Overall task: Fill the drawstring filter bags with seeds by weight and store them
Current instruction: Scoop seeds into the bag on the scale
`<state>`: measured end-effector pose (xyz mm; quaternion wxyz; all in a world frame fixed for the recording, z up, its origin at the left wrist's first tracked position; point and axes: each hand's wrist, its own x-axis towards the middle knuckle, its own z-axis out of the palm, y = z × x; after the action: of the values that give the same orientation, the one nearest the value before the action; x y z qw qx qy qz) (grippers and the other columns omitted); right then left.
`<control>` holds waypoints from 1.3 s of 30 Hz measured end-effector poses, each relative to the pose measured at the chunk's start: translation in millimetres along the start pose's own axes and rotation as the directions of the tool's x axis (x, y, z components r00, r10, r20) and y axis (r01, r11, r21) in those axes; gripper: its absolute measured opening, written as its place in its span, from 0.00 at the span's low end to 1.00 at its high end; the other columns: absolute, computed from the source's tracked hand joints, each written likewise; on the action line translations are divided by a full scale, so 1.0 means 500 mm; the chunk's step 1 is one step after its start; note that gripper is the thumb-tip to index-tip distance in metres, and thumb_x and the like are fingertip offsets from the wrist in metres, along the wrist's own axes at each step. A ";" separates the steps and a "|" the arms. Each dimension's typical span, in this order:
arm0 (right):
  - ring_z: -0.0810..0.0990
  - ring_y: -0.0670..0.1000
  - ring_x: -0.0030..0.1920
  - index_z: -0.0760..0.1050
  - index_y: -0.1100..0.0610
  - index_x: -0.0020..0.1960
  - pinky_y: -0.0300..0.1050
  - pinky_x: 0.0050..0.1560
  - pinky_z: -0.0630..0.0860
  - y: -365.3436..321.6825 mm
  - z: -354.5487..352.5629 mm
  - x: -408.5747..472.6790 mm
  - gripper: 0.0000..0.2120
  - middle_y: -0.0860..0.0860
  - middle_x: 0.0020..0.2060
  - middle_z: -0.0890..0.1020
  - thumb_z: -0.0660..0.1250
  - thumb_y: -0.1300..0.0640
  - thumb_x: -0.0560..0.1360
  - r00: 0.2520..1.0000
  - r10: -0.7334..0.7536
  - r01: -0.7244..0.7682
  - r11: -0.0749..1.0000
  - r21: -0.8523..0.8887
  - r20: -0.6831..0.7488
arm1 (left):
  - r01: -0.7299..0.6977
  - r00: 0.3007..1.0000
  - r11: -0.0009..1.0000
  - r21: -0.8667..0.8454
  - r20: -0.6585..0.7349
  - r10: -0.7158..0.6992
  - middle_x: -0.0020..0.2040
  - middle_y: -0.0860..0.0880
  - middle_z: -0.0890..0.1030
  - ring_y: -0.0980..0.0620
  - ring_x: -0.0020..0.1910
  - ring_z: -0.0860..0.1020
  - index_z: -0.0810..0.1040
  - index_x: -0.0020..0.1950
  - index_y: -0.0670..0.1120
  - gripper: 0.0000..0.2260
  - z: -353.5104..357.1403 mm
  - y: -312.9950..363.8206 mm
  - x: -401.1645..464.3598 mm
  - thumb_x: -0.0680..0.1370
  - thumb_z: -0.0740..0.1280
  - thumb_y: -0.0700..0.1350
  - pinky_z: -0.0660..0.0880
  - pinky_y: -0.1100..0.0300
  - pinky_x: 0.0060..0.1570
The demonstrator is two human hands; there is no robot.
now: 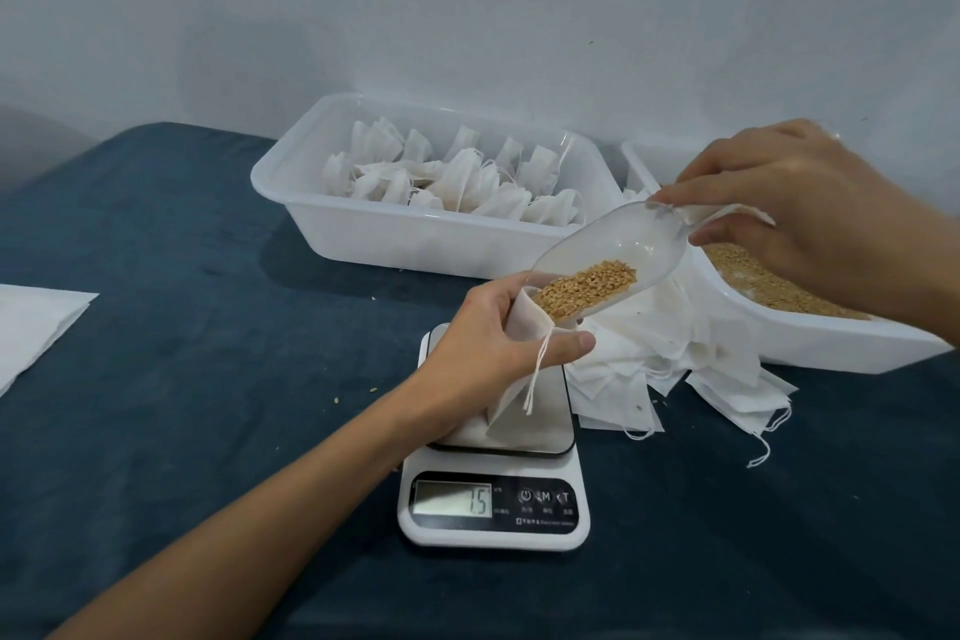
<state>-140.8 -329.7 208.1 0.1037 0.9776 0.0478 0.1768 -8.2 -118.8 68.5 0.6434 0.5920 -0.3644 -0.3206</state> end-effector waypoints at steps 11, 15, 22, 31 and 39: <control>0.81 0.61 0.46 0.84 0.58 0.58 0.60 0.58 0.68 -0.011 0.000 0.005 0.19 0.54 0.48 0.84 0.78 0.68 0.68 0.996 -0.064 0.059 0.995 -0.076 -0.063 | -0.006 1.000 1.000 0.002 -0.014 0.006 0.57 0.50 0.87 0.52 0.58 0.85 0.80 0.67 0.50 0.27 -0.006 -0.011 0.008 0.70 0.80 0.47 0.77 0.52 0.67; 0.81 0.61 0.46 0.84 0.57 0.58 0.60 0.58 0.68 -0.012 0.001 0.004 0.19 0.54 0.47 0.84 0.78 0.68 0.68 0.993 -0.079 0.071 0.993 -0.091 -0.084 | -0.024 0.999 1.000 0.000 -0.031 0.024 0.55 0.49 0.87 0.54 0.57 0.85 0.82 0.62 0.55 0.23 -0.005 -0.013 0.009 0.68 0.80 0.48 0.77 0.55 0.65; 0.81 0.63 0.45 0.84 0.58 0.58 0.62 0.56 0.69 -0.010 0.001 0.005 0.19 0.56 0.47 0.84 0.78 0.69 0.68 0.990 -0.090 0.079 0.991 -0.105 -0.106 | -0.058 0.998 0.998 -0.022 -0.038 0.057 0.57 0.49 0.85 0.53 0.57 0.85 0.82 0.63 0.53 0.24 -0.007 -0.012 0.009 0.68 0.81 0.46 0.78 0.55 0.64; 0.82 0.63 0.45 0.85 0.58 0.57 0.64 0.56 0.70 -0.011 0.003 0.006 0.18 0.56 0.48 0.84 0.78 0.69 0.69 0.983 -0.123 0.104 0.985 -0.139 -0.136 | -0.088 0.995 0.996 -0.015 -0.040 0.088 0.51 0.54 0.84 0.52 0.50 0.86 0.81 0.64 0.51 0.25 -0.011 -0.008 0.012 0.68 0.81 0.46 0.78 0.60 0.56; 0.82 0.62 0.46 0.85 0.58 0.57 0.63 0.57 0.70 -0.013 0.003 0.004 0.16 0.56 0.49 0.84 0.77 0.67 0.70 0.966 -0.184 0.149 0.970 -0.194 -0.179 | -0.090 0.995 0.996 -0.004 -0.043 0.089 0.51 0.52 0.84 0.52 0.49 0.85 0.81 0.64 0.52 0.24 -0.012 -0.010 0.012 0.68 0.81 0.45 0.78 0.59 0.56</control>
<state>-138.8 -323.3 205.9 0.2005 0.9346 0.1239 0.2665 0.2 -121.0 63.9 0.6664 0.5801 -0.3758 -0.2797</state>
